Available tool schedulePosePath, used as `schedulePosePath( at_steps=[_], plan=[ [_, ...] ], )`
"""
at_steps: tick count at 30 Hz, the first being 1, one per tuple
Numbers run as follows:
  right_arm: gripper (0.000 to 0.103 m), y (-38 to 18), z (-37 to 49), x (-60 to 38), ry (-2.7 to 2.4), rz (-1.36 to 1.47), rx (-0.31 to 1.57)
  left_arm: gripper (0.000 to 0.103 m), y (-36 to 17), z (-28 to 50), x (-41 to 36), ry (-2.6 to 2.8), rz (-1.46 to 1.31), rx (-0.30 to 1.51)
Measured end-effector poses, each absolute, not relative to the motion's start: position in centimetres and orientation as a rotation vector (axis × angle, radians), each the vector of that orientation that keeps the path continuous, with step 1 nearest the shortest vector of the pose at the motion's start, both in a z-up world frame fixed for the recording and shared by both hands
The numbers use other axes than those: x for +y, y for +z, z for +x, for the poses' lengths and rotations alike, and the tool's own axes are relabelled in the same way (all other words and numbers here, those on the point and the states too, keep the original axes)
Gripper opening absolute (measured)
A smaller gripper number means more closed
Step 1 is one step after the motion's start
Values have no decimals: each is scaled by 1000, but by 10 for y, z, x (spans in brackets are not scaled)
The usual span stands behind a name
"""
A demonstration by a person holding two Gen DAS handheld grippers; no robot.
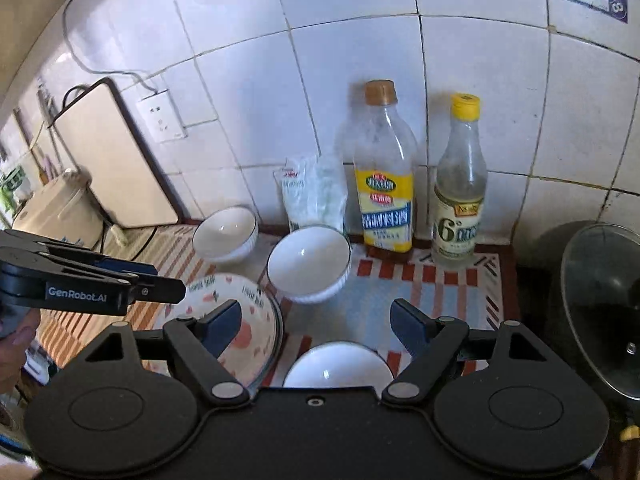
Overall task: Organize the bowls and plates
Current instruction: 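Move both tools to the next white bowl near the bottles, then close both tools on the rim of the white bowl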
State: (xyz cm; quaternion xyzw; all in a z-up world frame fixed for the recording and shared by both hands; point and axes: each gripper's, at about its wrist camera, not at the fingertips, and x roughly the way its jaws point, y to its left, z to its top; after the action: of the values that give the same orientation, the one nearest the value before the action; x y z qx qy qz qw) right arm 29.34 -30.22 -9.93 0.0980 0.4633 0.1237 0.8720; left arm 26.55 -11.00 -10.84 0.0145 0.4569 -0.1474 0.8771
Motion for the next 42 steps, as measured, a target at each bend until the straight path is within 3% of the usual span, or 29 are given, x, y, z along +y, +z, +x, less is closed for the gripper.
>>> schedulePosePath(
  at_steps=[5, 8, 22, 36, 42],
  plan=[
    [84, -126, 326, -292, 232, 290, 1016, 41, -130, 299, -102, -350, 27, 939],
    [78, -147, 347, -287, 204, 347, 1064, 39, -150, 322, -99, -356, 36, 966],
    [78, -236, 402, -282, 65, 479, 1218, 39, -225, 388, -102, -380, 40, 999],
    [78, -273, 407, -295, 24, 610, 1261, 37, -256, 410, -96, -401, 12, 1051],
    [78, -277, 412, -291, -10, 624, 1255, 32, -262, 414, -96, -385, 33, 1059]
  ],
)
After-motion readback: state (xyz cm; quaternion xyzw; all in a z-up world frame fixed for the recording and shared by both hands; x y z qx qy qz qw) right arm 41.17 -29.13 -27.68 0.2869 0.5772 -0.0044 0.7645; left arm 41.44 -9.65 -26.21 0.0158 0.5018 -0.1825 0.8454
